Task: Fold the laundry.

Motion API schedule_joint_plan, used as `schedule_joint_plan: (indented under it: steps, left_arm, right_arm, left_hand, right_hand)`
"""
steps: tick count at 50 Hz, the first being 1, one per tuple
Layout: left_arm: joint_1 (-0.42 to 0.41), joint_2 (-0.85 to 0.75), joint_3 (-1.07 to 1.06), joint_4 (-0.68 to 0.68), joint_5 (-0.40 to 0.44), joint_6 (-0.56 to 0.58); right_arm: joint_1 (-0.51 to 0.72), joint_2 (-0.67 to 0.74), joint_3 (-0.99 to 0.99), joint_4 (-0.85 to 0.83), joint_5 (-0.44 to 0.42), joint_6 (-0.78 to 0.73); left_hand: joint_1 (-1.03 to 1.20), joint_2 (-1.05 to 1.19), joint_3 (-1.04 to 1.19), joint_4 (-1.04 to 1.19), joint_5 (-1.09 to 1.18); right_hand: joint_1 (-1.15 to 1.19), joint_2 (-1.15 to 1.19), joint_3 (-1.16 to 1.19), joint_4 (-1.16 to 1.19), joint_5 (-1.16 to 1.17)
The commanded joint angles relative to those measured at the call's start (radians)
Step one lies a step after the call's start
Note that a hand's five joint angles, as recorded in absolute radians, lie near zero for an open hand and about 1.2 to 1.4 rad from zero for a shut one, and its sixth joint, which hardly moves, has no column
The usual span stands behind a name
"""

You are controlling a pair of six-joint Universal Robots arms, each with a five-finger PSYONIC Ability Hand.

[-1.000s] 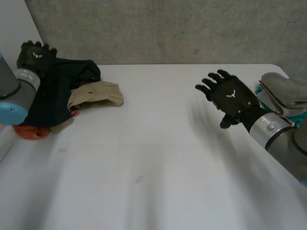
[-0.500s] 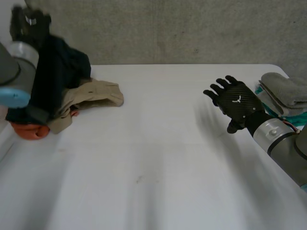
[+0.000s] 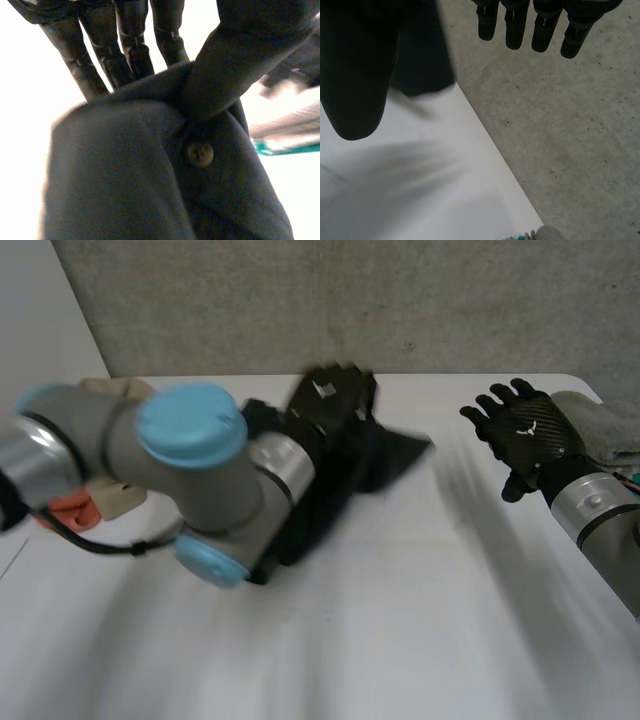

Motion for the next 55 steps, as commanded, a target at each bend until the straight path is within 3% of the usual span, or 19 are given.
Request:
schedule_joint_plan:
  steps: [1,9,18,21,26,33,38,40,43,44,45,51,55]
  left_arm:
    - [-0.067,-0.056,-0.029,-0.05,0.058,-0.076]
    - [0.093,0.151,-0.103,-0.059,0.047,-0.032]
    - [0.221,0.261,-0.245,-0.131,0.044,0.215]
    - [0.254,0.251,-0.281,-0.163,0.029,0.29]
    - [0.297,0.147,-0.282,-0.168,-0.024,0.381]
    - [0.35,-0.075,-0.134,-0.179,-0.034,0.426]
    - [0.366,-0.169,-0.063,-0.177,-0.033,0.426]
    - [0.367,-0.189,-0.043,-0.177,-0.033,0.427]
    - [0.367,-0.215,-0.005,-0.171,-0.033,0.427]
    - [0.367,-0.218,0.003,-0.171,-0.033,0.427]
    - [0.366,-0.22,0.015,-0.169,-0.034,0.427]
    - [0.341,-0.191,0.009,-0.183,-0.048,0.421]
    - [0.304,-0.022,-0.083,-0.231,-0.08,0.41]
  right_arm:
    - [-0.009,0.006,-0.007,0.006,0.0,-0.001]
    - [-0.008,0.004,-0.016,0.072,0.0,0.016]
    - [0.054,0.003,-0.103,0.334,-0.003,0.236]
    - [0.08,0.004,-0.108,0.386,-0.02,0.293]
    - [0.181,0.015,-0.085,0.308,-0.01,0.306]
    - [0.305,0.101,-0.05,0.136,-0.003,0.289]
    - [0.344,0.17,-0.048,0.049,0.02,0.229]
    - [0.35,0.187,-0.054,0.03,0.042,0.201]
    - [0.35,0.218,-0.067,-0.005,0.101,0.152]
    - [0.35,0.219,-0.07,-0.014,0.115,0.146]
    - [0.348,0.218,-0.074,-0.032,0.131,0.14]
    - [0.338,0.201,-0.094,-0.049,0.155,0.135]
    - [0.307,0.15,-0.145,-0.04,0.148,0.132]
  left_hand:
    - [-0.691,-0.717,-0.732,-0.735,-0.722]
    - [-0.73,-0.756,-0.771,-0.775,-0.761]
    - [-0.733,-0.759,-0.774,-0.778,-0.764]
    - [-0.754,-0.78,-0.795,-0.798,-0.785]
    - [-0.798,-0.824,-0.839,-0.842,-0.829]
    - [-0.801,-0.827,-0.842,-0.845,-0.832]
    - [-0.757,-0.783,-0.798,-0.802,-0.788]
    - [-0.663,-0.689,-0.704,-0.708,-0.694]
    - [-0.233,-0.259,-0.274,-0.278,-0.264]
    - [-0.025,-0.051,-0.066,-0.07,-0.056]
    - [0.352,0.326,0.311,0.307,0.321]
    - [0.356,0.33,0.314,0.311,0.324]
    - [0.356,0.33,0.314,0.311,0.324]
  right_hand:
    - [-0.047,-0.036,-0.028,-0.031,-0.047]
    - [-0.047,-0.036,-0.028,-0.031,-0.047]
    - [-0.047,-0.036,-0.028,-0.031,-0.047]
    - [-0.047,-0.036,-0.028,-0.031,-0.047]
    - [-0.047,-0.036,-0.028,-0.031,-0.047]
    - [-0.047,-0.036,-0.028,-0.031,-0.047]
    - [0.142,0.153,0.161,0.158,0.142]
    - [0.283,0.294,0.302,0.299,0.283]
    - [0.708,0.719,0.727,0.724,0.708]
    - [0.866,0.877,0.885,0.882,0.866]
    - [1.172,1.183,1.191,1.188,1.172]
    - [1.175,1.186,1.194,1.191,1.175]
    - [1.175,1.186,1.194,1.191,1.175]
